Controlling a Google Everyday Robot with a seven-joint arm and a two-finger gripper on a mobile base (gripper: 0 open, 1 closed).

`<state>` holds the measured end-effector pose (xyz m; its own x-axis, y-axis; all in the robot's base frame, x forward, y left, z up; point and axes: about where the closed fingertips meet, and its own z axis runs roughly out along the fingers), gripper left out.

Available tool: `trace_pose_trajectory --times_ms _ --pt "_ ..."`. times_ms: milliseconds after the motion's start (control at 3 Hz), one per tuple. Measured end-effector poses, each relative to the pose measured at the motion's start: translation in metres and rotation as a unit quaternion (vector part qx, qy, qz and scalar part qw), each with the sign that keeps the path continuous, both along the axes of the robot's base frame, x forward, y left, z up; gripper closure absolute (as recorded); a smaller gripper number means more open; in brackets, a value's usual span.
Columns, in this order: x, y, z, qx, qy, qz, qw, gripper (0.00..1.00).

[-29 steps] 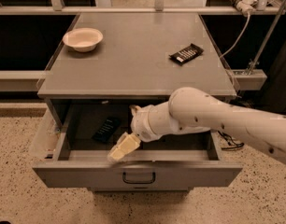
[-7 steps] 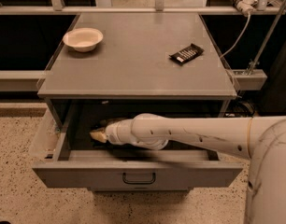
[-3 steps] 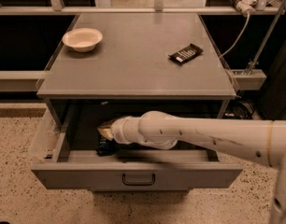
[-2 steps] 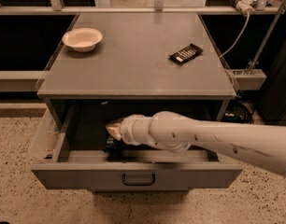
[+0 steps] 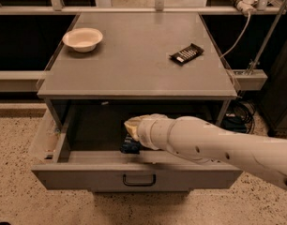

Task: Pick rxbar blueberry from top drawer and place on counter

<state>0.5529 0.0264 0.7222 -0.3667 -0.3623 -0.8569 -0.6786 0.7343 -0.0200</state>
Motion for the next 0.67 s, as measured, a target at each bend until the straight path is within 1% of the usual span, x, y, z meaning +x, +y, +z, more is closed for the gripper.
trace_pose_trajectory --times_ms 333,667 --pt "-0.0041 -0.0273 0.0375 -0.015 -0.022 -0.021 0.9994 1.0" --pt "-0.0049 -0.0295 0.0451 -0.018 -0.027 -0.022 0.9992 1.0"
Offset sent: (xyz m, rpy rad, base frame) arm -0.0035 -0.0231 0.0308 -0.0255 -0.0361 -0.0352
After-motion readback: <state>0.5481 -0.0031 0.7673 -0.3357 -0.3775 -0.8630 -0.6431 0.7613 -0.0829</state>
